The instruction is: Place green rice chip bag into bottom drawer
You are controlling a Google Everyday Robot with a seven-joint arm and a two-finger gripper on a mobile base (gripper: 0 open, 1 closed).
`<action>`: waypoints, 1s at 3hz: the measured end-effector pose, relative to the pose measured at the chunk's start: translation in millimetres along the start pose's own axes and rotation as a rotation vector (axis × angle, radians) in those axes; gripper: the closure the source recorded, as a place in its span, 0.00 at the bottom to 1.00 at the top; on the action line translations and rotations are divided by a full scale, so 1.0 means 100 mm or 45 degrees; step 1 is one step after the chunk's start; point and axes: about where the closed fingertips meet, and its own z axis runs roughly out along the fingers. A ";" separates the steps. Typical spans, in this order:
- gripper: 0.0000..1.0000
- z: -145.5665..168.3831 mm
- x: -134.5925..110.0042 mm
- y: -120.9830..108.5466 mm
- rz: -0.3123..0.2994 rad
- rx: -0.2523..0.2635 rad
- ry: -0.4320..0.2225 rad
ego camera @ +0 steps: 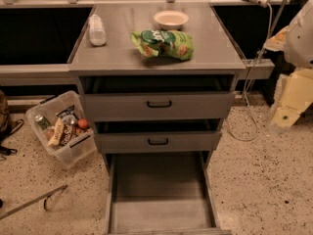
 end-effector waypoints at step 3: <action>0.00 0.51 -0.27 -0.79 -0.082 0.174 -0.071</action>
Offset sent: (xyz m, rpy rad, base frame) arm 0.0896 0.0030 -0.0236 -0.0131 -0.1352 0.0537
